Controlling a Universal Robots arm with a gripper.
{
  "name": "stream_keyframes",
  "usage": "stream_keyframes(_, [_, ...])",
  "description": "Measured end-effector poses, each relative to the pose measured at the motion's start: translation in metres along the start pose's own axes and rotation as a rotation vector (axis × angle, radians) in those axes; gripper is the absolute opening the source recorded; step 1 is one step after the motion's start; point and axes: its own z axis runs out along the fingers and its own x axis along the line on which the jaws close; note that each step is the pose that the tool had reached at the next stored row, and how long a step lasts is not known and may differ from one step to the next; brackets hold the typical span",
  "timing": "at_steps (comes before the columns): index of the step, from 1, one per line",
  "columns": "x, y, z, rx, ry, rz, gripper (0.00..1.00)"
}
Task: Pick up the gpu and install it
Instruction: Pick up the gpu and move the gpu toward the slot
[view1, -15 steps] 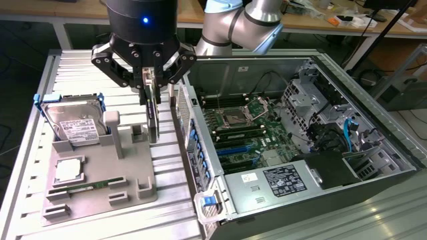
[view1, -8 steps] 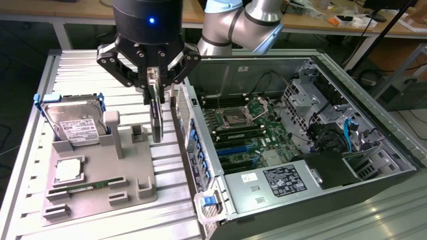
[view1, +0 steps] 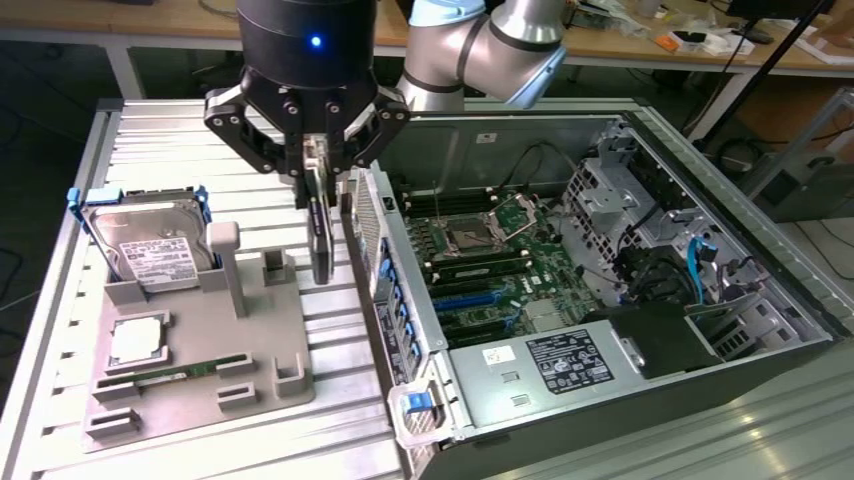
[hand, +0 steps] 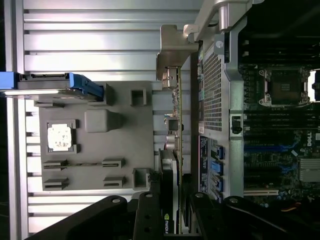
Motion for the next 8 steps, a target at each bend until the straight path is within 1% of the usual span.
stream_keyframes(5, [-0.0064, 0.0001, 0.0002, -0.0001, 0.0000, 0.000, 0.27])
stream_keyframes(8, [-0.0072, 0.0000, 0.0002, -0.0001, 0.0000, 0.000, 0.27])
